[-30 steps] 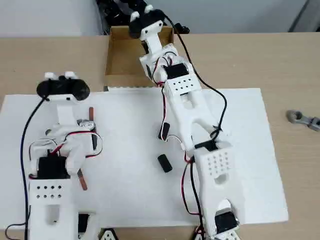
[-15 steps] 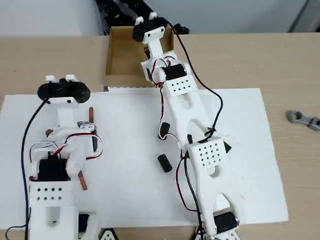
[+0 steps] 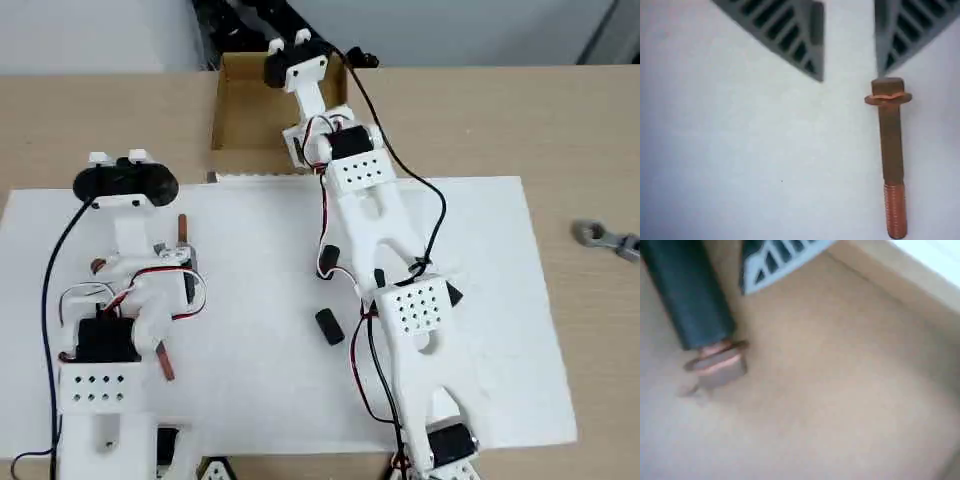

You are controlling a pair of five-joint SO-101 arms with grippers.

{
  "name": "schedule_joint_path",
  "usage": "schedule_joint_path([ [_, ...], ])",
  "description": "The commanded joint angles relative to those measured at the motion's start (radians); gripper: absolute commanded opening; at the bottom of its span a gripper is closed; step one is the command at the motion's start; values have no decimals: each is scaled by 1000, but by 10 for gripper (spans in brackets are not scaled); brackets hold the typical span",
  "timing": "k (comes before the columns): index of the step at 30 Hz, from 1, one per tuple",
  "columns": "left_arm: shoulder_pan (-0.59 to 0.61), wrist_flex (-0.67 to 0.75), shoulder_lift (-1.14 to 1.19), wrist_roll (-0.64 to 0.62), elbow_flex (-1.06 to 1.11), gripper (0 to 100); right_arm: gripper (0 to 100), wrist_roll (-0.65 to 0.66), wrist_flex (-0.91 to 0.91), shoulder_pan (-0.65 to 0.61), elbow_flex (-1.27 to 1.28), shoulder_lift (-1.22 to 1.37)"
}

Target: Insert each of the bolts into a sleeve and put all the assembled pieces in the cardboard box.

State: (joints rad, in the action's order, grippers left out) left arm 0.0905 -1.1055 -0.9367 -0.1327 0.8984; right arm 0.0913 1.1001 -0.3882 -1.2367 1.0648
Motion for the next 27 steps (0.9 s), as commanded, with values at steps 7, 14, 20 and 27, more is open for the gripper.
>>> schedule_joint_path([
  [7,210,-18,49,-6,-102,11,3,-8,533,8,-425,-114],
  [14,353,-176,451,-87,-435,11,2,-9,605,68,-388,-243],
  [20,353,-358,858,-259,-812,55,2,-5,602,61,75,-527],
  [27,353,-526,1117,-400,-1096,112,2,64,579,105,743,-1000],
])
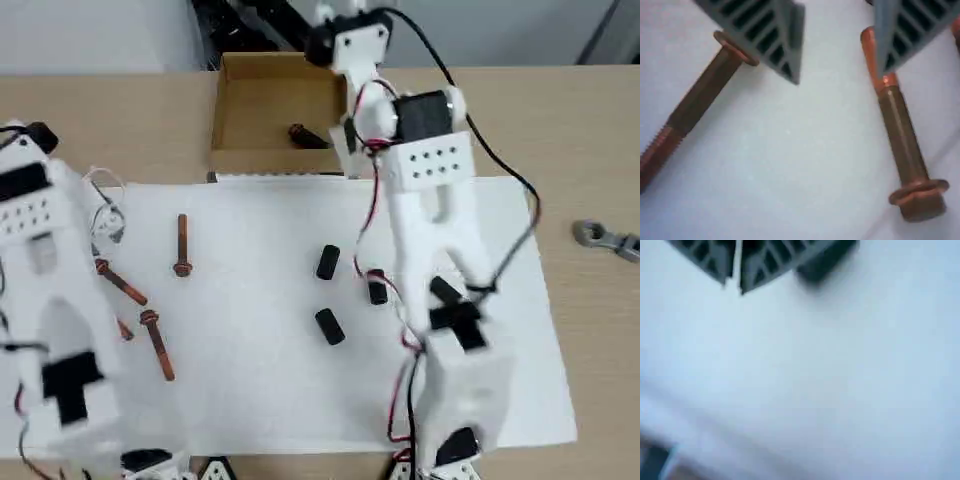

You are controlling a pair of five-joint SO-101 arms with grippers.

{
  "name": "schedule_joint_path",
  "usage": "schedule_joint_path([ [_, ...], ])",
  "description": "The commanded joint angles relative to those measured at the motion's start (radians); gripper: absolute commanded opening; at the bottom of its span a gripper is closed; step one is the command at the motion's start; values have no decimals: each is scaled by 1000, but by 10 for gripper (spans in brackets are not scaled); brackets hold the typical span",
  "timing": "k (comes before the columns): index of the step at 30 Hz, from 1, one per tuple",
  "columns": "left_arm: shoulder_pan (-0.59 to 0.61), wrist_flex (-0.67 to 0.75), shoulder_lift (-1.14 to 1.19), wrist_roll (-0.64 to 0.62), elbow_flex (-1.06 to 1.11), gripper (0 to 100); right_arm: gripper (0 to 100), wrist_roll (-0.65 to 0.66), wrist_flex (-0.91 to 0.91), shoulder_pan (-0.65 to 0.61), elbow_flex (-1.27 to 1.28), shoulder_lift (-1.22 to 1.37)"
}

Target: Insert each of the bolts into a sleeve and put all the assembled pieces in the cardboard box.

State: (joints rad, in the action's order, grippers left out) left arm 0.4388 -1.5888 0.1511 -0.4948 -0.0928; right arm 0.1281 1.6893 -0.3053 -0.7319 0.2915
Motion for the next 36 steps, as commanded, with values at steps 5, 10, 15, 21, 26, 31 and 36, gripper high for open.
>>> schedule_joint_path([
  [5,12,-57,41,-80,-107,112,2,48,-16,87,446,-363],
  [10,61,-41,78,-61,-84,123,3,51,-16,110,528,-375],
  [15,106,5,203,-51,-73,156,3,51,-18,101,534,-367],
  [21,84,78,253,-80,-73,156,3,84,-18,107,534,-367],
  [26,57,86,262,-91,-70,156,3,84,-16,105,534,-367],
  [31,55,98,265,-97,-67,156,3,81,-16,105,534,-367],
  [36,60,138,265,-89,-18,156,3,81,-16,105,534,-369],
])
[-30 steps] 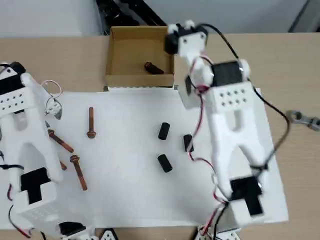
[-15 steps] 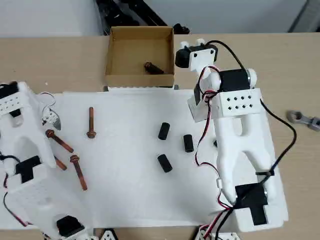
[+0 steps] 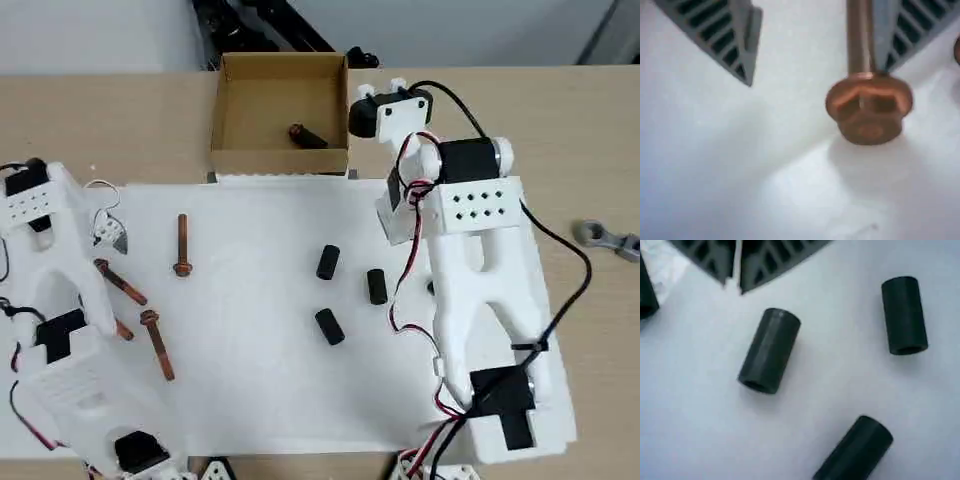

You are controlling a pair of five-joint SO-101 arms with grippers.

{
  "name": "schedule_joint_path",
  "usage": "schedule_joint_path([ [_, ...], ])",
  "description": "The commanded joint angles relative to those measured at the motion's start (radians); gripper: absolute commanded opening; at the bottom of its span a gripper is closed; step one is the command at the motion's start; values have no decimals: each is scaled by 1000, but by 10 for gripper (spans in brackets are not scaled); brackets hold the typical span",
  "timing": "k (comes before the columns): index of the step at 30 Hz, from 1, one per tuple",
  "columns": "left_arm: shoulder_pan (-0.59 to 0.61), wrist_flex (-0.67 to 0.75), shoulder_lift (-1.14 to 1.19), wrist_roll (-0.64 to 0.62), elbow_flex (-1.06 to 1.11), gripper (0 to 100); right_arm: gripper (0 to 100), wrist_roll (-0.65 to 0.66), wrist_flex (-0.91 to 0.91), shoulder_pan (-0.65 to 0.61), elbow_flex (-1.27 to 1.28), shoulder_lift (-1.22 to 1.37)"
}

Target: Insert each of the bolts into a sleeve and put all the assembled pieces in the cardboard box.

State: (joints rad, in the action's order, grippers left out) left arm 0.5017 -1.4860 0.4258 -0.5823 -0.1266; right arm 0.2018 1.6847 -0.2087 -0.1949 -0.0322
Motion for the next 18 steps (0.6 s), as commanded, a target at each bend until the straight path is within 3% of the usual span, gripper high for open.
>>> schedule_joint_path([
  [1,-3,48,-9,6,31,156,3,8,-12,8,-3,-45],
  [18,11,196,37,3,170,155,3,11,-12,10,-3,-48],
])
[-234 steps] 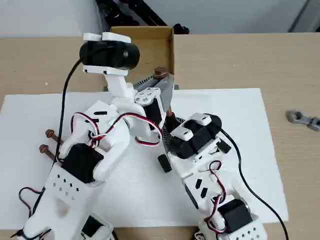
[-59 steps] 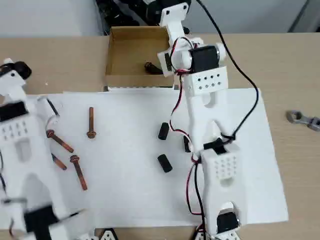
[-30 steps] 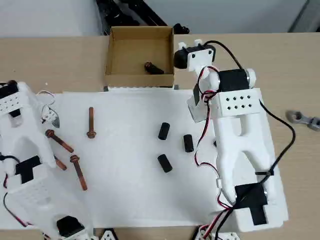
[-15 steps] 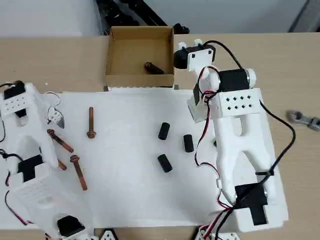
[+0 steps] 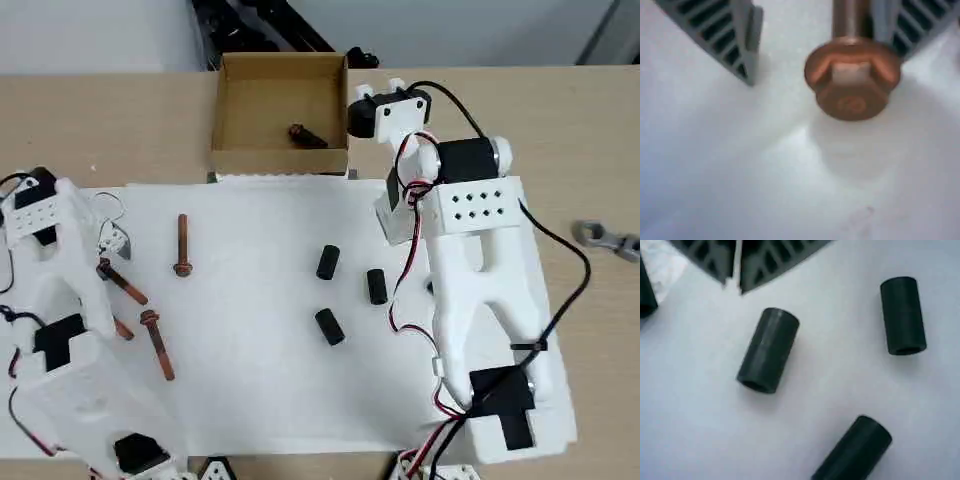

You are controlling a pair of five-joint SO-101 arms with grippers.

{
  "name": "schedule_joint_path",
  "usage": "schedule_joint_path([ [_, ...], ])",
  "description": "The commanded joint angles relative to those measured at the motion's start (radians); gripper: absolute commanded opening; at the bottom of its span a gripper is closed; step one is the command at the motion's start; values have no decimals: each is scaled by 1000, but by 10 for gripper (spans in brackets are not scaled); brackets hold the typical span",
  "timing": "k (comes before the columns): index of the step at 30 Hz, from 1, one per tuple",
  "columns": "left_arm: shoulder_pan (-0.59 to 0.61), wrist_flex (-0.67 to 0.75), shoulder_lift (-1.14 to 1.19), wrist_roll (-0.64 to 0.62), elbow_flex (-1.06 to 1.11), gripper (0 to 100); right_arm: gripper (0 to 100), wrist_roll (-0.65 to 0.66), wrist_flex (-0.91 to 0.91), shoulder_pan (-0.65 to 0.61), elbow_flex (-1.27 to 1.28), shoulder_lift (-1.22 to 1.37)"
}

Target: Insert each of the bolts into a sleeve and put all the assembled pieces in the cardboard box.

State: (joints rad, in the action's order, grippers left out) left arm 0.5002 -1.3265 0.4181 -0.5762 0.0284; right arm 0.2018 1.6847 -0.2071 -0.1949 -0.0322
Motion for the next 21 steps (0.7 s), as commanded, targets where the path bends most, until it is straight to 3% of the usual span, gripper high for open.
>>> schedule_joint_path([
  [1,18,38,61,-3,12,154,3,11,-12,8,-3,-47],
  [4,41,18,84,2,-18,112,3,11,-12,8,-3,-45],
  [7,41,20,86,20,-21,6,3,11,-13,8,-3,-44],
  [16,41,-29,63,63,-25,6,3,6,-13,8,-3,-50],
  [21,41,-98,-130,98,-25,6,3,2,-13,2,-3,-51],
])
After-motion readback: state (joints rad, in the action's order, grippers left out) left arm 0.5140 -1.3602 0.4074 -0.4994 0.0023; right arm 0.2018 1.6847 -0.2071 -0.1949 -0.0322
